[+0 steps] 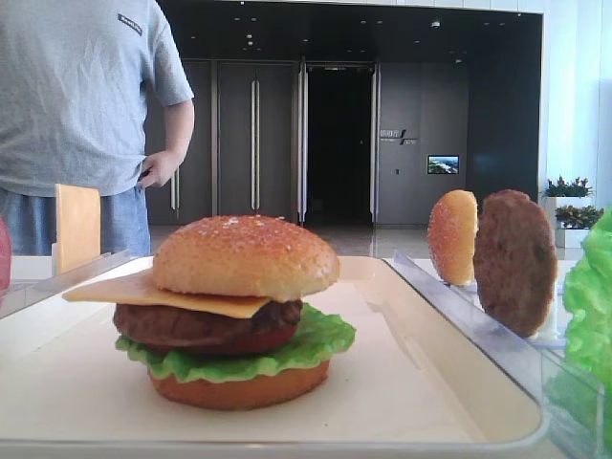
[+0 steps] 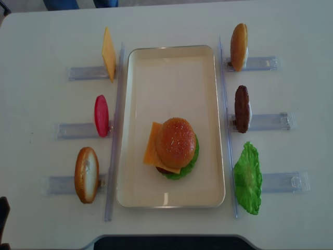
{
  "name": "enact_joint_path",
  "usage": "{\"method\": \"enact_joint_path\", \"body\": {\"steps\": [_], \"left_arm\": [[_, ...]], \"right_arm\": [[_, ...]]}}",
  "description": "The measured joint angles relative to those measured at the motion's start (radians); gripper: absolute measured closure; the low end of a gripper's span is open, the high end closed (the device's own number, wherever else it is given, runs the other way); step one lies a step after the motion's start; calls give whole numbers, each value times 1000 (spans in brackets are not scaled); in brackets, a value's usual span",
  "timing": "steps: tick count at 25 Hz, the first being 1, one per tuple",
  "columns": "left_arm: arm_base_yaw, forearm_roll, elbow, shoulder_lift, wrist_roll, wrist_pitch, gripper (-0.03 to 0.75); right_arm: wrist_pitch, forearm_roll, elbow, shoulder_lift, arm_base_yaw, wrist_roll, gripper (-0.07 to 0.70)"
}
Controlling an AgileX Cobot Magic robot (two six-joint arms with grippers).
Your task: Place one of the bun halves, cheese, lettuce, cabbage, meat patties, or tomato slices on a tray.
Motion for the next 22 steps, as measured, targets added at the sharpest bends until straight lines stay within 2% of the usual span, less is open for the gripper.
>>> {"method": "enact_joint_path", "body": {"steps": [22], "left_arm": [[0, 0, 0, 0, 0, 0, 388]], "right_arm": [[-3, 0, 0, 0, 0, 0, 283]]}}
